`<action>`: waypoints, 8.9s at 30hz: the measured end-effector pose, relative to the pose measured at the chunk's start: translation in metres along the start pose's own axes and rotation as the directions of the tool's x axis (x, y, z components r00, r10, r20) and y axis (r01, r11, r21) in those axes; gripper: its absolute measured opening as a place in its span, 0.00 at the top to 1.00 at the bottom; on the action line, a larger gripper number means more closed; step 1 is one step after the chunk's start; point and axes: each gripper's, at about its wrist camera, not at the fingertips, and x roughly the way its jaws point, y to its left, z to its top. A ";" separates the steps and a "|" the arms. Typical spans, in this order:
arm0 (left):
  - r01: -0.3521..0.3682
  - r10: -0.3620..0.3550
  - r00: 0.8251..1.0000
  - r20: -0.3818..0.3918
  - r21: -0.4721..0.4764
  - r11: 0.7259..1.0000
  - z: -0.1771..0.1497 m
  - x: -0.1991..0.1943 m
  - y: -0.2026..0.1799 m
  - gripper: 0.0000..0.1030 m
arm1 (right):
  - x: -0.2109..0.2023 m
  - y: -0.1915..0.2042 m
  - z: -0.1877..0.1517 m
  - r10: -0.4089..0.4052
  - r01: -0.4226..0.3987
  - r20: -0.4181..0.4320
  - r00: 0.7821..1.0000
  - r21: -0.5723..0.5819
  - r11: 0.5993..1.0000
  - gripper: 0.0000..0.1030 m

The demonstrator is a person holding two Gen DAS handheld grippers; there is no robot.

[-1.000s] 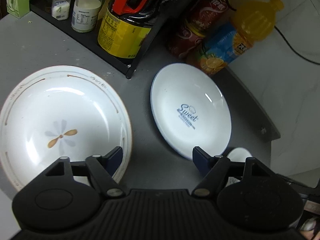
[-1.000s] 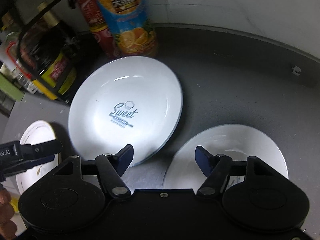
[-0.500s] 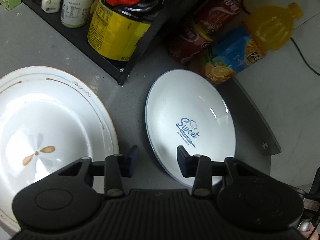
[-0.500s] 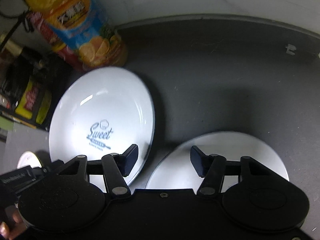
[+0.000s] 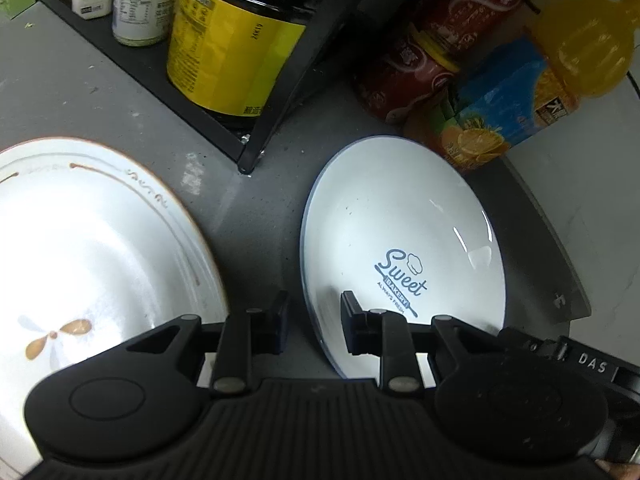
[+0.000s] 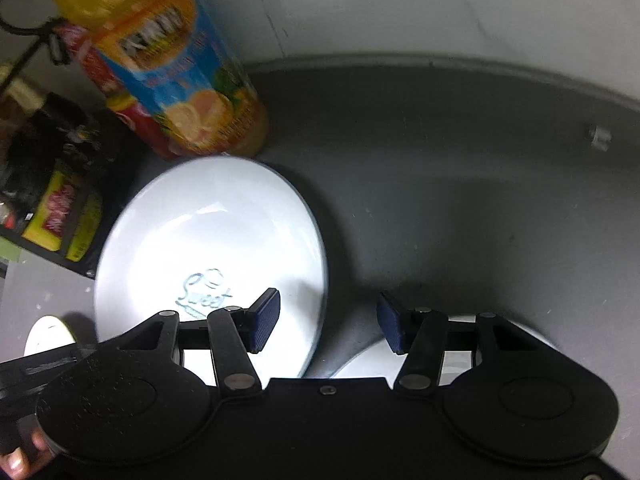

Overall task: Organize plates and bowls
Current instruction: 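Close both tools on the rim of the white 'Sweet' plate, then lift the 'Sweet' plate with both tools and carry it over the floral-rimmed plate, then lower the 'Sweet' plate with both tools onto the floral-rimmed plate, then open both tools to release the 'Sweet' plate, then move both tools to the white 'BAKERY' plate, then close both tools on the 'BAKERY' plate rim and lift it, then carry the 'BAKERY' plate with both tools over the stacked plates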

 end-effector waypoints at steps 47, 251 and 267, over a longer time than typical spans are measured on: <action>0.061 -0.055 0.997 -0.062 0.088 0.994 0.026 -0.039 0.019 0.93 | -0.066 0.054 -0.075 0.140 -0.150 0.103 0.985 0.089 0.985 0.88; 0.220 -0.028 0.953 -0.303 0.622 0.751 -0.078 0.044 -0.150 0.86 | -0.099 -0.087 -0.143 -0.036 -0.040 0.209 0.977 0.349 0.936 0.86; 0.253 -0.095 0.954 -0.284 0.590 0.767 -0.054 -0.003 -0.136 0.86 | -0.126 -0.033 -0.141 -0.031 -0.034 0.246 0.969 0.259 0.965 0.85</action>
